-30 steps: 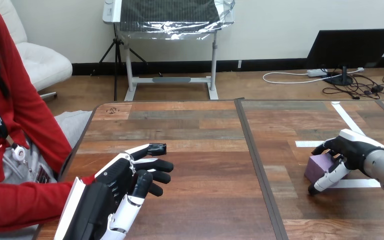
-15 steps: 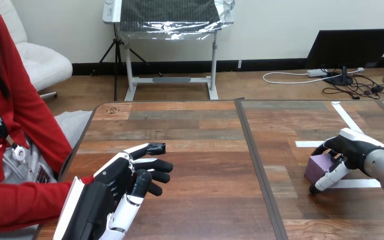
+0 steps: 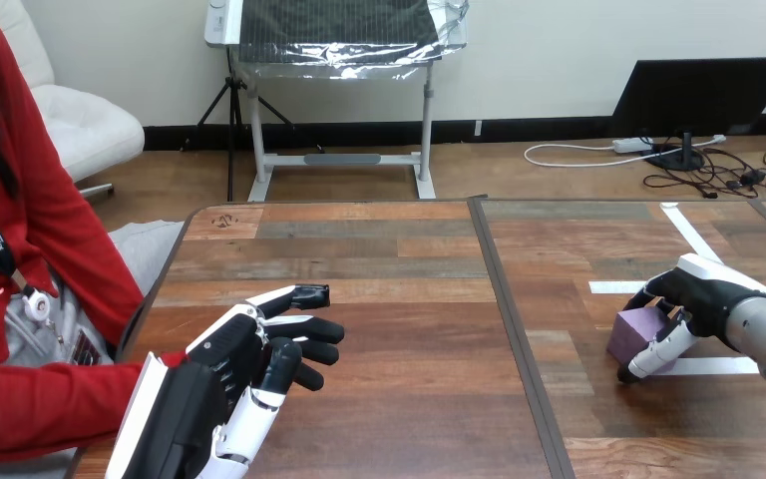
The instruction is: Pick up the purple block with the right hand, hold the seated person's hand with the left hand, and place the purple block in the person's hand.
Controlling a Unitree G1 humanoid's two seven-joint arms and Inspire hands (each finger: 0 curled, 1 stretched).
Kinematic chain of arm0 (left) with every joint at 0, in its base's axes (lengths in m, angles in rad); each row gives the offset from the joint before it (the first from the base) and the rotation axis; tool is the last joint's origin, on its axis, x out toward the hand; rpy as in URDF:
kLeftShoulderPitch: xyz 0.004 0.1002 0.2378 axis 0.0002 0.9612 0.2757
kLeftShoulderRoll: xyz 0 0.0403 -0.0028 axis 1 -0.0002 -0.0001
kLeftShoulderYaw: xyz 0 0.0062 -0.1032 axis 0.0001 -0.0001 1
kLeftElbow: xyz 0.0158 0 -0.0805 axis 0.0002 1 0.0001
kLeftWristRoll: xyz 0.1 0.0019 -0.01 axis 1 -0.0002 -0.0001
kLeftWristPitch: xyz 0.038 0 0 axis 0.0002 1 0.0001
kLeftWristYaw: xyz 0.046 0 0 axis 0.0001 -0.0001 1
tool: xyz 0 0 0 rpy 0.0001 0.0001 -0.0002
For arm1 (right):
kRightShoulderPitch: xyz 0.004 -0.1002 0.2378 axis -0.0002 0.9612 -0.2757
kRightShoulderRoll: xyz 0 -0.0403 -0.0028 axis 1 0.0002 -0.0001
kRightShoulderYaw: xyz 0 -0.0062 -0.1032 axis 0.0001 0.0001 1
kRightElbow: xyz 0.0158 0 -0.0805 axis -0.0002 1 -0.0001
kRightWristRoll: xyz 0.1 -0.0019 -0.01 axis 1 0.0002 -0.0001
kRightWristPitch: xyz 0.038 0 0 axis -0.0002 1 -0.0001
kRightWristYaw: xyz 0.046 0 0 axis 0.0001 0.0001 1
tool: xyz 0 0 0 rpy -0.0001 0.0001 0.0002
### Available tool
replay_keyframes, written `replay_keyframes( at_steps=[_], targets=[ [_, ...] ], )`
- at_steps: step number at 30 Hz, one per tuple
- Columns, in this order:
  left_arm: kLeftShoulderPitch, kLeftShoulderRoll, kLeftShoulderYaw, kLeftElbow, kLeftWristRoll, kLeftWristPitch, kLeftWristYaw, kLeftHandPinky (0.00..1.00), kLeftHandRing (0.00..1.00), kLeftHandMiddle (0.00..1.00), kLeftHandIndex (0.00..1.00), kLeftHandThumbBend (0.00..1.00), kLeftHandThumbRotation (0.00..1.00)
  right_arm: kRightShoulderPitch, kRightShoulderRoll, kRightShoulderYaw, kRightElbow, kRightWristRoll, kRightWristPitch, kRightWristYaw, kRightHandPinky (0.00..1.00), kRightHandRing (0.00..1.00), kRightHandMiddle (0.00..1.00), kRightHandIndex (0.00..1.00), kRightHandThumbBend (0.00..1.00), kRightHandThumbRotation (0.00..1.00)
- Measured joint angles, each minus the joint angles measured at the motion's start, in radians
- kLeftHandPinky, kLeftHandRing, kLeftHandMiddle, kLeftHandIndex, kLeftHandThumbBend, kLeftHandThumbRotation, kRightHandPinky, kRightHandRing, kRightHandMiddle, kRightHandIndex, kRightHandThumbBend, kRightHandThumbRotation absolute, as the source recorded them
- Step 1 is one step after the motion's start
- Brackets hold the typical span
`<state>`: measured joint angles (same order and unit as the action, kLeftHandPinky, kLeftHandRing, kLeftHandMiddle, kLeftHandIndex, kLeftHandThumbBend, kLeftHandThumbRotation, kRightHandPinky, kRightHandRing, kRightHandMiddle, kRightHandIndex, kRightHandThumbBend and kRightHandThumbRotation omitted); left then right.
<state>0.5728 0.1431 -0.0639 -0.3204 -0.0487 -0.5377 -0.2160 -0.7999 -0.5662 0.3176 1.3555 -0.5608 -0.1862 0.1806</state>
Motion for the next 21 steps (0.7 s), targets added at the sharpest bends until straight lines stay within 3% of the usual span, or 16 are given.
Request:
replay_keyframes(
  at_steps=[5,15,21],
  targets=[
    [0.0,0.0,0.0,0.0,0.0,0.0,0.0,0.53,0.62,0.65,0.72,0.42,0.8,0.002,0.0,0.001,0.0,-0.005,-0.008,-0.009,0.82,0.68,0.67,0.68,0.71,0.0],
    [0.0,0.0,0.001,0.0,0.0,0.001,0.0,0.52,0.62,0.65,0.72,0.42,0.8,0.007,0.0,0.002,0.0,-0.008,-0.02,-0.022,0.59,0.58,0.62,0.61,0.7,0.0],
    [-0.001,0.0,0.001,0.0,0.0,0.001,0.0,0.52,0.61,0.65,0.72,0.42,0.79,0.009,0.0,-0.001,0.001,-0.003,-0.022,-0.025,0.52,0.54,0.59,0.59,0.72,0.0]
  ],
)
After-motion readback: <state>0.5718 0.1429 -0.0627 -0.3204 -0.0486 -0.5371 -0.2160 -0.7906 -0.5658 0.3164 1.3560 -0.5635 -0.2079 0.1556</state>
